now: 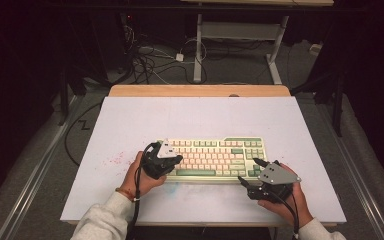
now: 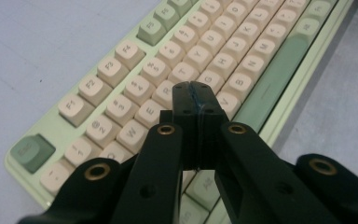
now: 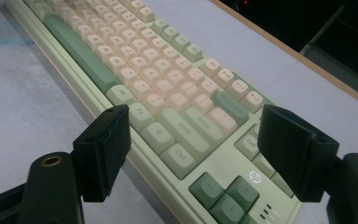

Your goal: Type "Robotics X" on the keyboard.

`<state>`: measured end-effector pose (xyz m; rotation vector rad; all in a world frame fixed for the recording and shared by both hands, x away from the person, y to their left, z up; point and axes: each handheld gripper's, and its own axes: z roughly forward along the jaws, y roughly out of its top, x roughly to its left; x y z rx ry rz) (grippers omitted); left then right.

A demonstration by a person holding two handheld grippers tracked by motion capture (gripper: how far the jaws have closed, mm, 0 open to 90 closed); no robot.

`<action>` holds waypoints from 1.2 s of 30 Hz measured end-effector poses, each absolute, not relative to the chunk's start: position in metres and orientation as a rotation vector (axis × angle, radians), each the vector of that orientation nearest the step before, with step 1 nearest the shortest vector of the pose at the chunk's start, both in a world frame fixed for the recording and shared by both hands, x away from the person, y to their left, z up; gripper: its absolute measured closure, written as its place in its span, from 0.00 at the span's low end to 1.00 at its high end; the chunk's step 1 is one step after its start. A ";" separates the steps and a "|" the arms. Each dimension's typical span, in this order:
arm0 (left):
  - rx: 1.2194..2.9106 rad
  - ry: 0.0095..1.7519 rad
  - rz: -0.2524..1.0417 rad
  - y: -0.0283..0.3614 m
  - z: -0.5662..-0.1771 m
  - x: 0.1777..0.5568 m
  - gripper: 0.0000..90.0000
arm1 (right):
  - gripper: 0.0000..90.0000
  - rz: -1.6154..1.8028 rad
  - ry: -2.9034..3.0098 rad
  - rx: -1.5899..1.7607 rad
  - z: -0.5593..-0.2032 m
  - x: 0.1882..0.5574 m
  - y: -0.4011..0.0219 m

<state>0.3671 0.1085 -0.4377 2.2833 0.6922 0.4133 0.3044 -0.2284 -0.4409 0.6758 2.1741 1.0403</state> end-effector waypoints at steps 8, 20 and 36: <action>2.321 0.701 0.406 0.091 -0.440 0.382 0.95 | 0.29 1.029 2.183 0.680 -0.443 0.305 -0.229; 2.341 0.719 0.410 0.076 -0.443 0.394 0.95 | 0.29 1.014 2.201 0.669 -0.445 0.305 -0.227; 2.372 0.730 0.425 0.068 -0.446 0.402 0.94 | 0.29 1.005 2.211 0.667 -0.447 0.306 -0.227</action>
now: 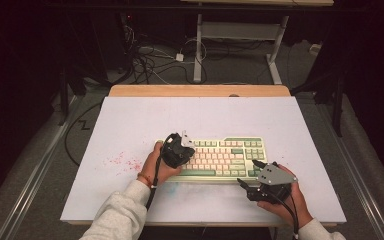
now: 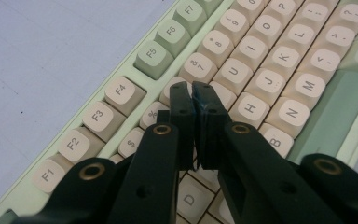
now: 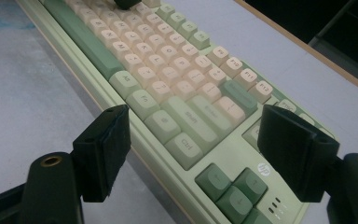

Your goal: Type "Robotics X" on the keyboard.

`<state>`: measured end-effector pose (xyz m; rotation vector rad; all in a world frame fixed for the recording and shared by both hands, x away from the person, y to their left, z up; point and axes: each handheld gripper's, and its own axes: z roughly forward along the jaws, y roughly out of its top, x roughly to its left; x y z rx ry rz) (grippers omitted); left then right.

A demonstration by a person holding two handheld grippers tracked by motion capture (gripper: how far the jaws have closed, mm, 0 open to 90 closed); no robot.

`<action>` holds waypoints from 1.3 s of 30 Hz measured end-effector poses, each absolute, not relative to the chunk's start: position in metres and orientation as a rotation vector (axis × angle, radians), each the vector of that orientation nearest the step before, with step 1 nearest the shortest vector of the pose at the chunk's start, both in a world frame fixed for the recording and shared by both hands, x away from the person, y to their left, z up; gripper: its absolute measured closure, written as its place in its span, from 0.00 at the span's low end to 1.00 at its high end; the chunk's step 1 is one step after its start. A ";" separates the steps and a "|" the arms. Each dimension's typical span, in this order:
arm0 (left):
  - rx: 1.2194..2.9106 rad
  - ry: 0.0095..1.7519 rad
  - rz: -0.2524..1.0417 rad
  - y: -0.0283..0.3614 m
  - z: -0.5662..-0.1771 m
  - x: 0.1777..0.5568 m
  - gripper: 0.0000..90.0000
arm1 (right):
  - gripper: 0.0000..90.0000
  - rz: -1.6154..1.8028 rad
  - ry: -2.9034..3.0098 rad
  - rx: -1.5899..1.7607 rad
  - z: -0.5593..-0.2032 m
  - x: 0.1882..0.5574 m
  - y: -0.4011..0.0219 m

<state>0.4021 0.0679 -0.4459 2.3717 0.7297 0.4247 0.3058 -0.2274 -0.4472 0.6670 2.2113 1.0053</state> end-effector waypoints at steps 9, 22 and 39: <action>2.389 0.715 0.440 0.066 -0.445 0.399 0.94 | 0.29 1.011 2.207 0.665 -0.447 0.305 -0.227; 2.349 0.683 0.499 0.078 -0.430 0.387 0.91 | 0.29 1.007 2.211 0.668 -0.447 0.306 -0.228; 2.309 0.619 0.587 0.094 -0.421 0.371 0.75 | 0.29 1.005 2.212 0.670 -0.446 0.306 -0.230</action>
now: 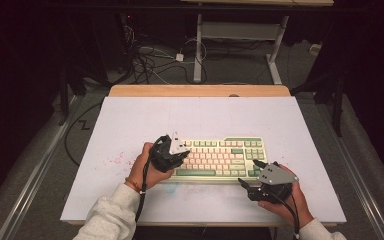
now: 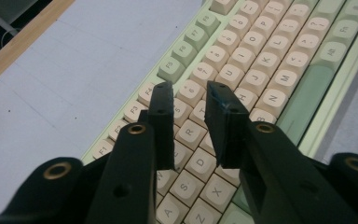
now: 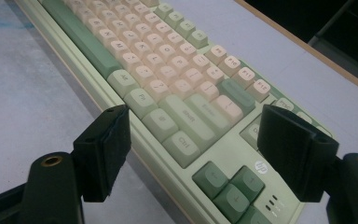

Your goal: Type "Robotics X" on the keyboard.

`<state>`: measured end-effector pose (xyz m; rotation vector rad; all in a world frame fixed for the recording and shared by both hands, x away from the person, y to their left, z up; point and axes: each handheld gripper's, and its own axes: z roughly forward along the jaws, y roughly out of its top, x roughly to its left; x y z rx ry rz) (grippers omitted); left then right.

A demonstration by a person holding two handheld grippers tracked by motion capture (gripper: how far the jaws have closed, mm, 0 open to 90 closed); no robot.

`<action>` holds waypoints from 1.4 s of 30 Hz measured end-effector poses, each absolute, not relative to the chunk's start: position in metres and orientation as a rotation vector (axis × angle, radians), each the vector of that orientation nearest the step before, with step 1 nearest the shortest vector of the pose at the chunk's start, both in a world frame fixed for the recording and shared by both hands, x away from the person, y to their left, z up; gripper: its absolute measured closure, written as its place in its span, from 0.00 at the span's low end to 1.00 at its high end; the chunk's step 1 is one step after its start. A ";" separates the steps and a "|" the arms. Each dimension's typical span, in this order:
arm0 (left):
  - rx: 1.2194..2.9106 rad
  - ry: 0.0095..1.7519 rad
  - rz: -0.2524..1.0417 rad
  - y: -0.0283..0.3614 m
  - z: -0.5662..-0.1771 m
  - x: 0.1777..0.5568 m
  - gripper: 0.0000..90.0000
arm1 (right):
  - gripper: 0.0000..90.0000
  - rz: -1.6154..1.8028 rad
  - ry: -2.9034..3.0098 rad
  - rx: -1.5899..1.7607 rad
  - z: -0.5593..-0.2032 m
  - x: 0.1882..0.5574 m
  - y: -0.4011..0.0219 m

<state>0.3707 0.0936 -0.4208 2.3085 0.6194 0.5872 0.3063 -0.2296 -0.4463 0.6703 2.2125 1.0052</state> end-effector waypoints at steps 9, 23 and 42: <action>2.231 0.597 0.665 0.102 -0.421 0.360 0.46 | 0.29 1.001 2.212 0.673 -0.446 0.307 -0.230; 2.184 0.573 0.749 0.121 -0.430 0.338 0.20 | 0.31 0.995 2.211 0.684 -0.446 0.307 -0.231; 2.208 0.589 0.798 0.151 -0.445 0.312 0.17 | 0.77 1.035 2.284 0.666 -0.442 0.308 -0.230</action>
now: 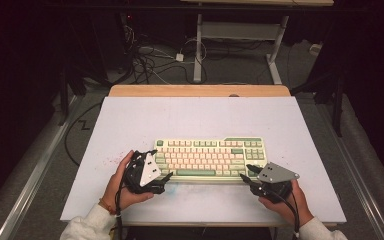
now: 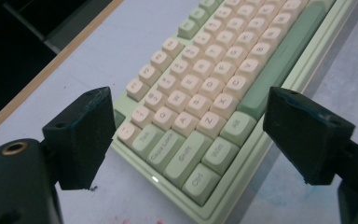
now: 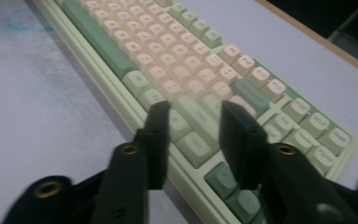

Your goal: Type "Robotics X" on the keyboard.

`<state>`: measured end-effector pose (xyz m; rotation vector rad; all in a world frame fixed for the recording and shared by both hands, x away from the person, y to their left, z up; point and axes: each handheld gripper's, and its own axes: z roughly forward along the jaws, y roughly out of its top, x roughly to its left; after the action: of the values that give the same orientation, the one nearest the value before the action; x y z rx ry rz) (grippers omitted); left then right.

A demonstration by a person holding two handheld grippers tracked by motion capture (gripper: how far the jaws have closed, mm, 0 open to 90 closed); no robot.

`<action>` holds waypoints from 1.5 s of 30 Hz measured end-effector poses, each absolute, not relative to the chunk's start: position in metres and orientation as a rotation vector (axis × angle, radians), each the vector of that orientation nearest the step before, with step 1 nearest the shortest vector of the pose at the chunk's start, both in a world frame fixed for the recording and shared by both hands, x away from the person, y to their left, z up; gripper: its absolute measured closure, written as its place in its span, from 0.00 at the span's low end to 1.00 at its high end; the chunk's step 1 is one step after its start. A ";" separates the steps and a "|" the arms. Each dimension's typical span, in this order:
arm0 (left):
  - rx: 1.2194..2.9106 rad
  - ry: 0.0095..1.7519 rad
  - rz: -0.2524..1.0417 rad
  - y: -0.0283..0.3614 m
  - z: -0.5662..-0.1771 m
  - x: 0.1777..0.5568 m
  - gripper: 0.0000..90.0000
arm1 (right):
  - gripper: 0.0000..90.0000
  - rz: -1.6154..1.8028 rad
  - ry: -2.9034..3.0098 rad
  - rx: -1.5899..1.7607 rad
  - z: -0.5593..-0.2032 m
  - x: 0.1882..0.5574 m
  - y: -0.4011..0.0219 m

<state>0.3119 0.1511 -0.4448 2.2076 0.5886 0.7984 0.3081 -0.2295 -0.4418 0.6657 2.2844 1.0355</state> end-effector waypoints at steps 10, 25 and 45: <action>2.213 0.642 0.782 0.169 -0.454 0.299 0.17 | 1.00 1.051 2.371 0.657 -0.436 0.318 -0.215; 2.253 0.678 0.745 0.180 -0.464 0.293 0.17 | 1.00 1.057 2.443 0.640 -0.432 0.355 -0.169; 2.269 0.673 0.720 0.180 -0.467 0.293 0.17 | 1.00 0.943 2.492 0.658 -0.441 0.397 -0.125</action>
<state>0.2933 0.1798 -0.4672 2.2687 0.6734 0.7199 0.3974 -0.1247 -0.4413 0.6578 2.4924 0.9434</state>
